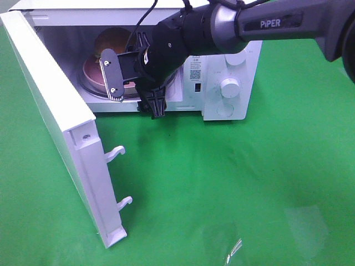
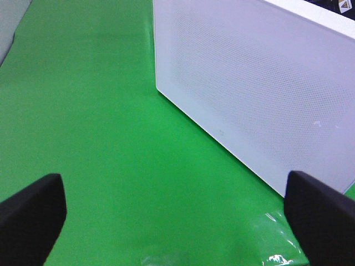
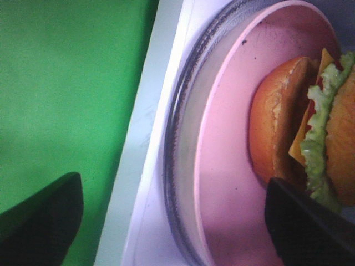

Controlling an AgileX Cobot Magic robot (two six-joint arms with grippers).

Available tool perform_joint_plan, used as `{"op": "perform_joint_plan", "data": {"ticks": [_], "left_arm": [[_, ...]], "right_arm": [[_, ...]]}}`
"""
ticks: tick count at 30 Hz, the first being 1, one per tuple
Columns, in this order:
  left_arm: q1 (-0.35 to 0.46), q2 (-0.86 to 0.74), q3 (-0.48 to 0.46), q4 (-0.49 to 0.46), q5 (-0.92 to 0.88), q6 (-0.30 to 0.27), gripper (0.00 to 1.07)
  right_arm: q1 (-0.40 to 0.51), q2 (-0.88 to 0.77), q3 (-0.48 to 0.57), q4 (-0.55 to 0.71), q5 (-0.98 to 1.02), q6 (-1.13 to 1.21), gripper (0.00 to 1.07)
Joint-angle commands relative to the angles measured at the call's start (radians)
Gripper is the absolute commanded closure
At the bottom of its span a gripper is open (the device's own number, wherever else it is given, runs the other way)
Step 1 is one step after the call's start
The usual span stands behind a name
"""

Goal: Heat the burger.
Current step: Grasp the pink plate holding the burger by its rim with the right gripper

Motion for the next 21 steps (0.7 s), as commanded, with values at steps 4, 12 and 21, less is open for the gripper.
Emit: {"op": "perform_joint_plan", "data": {"ticks": [4, 12, 21], "left_arm": [[0.001, -0.015, 0.0, -0.008, -0.008, -0.002, 0.07], [0.001, -0.015, 0.0, -0.004, -0.008, -0.002, 0.07], [0.001, -0.015, 0.0, -0.001, -0.008, -0.002, 0.07]], "right_arm": [[-0.02, 0.056, -0.077, 0.01, 0.011, 0.001, 0.24], [-0.035, 0.104, -0.144, 0.016, 0.017, 0.003, 0.26], [-0.043, 0.145, -0.164, 0.063, 0.002, 0.003, 0.3]]}}
